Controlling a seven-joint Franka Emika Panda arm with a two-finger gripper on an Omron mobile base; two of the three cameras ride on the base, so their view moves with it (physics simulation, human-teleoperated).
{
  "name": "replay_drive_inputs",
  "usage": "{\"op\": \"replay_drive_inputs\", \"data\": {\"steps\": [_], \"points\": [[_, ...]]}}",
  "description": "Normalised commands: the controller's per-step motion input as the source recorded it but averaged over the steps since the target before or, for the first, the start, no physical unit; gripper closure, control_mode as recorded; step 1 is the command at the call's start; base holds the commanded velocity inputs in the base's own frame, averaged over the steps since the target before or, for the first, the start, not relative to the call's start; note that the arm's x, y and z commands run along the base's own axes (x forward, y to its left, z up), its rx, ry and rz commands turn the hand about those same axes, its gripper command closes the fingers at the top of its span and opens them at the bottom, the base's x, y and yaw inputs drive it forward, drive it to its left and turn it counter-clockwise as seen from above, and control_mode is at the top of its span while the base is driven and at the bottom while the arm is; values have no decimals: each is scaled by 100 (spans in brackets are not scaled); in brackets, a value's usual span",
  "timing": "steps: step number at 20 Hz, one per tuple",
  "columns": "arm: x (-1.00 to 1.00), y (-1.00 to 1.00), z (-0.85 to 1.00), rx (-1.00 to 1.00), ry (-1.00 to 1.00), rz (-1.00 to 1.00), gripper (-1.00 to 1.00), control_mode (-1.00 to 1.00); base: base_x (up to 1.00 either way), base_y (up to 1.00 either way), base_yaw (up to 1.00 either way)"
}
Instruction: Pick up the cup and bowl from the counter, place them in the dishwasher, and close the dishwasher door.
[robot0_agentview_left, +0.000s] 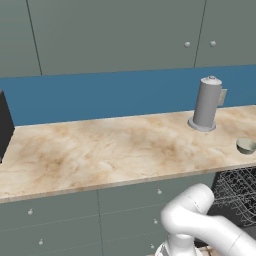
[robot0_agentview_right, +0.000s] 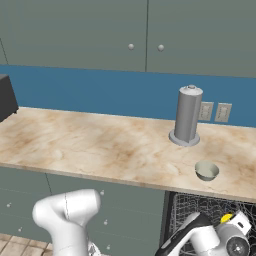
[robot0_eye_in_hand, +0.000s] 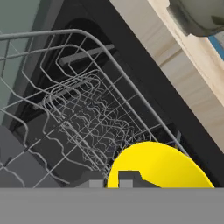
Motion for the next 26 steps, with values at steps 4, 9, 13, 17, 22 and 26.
{"op": "replay_drive_inputs", "data": {"steps": [4, 9, 13, 17, 22, 26], "points": [[4, 0, -5, -1, 0, 3, 100, -100, 0, 0, 0], [19, -2, -4, 0, 0, 2, 100, -100, 0, 0, 0], [28, -2, -11, 0, 0, 1, 100, -100, 0, 0, 0], [30, 0, -23, 0, 0, 0, 100, -100, 0, 0, 0], [25, -2, -27, 0, 0, 0, 100, -100, 0, 0, 0], [23, -4, -30, 0, 0, 0, 100, -100, 0, 0, 0]]}}
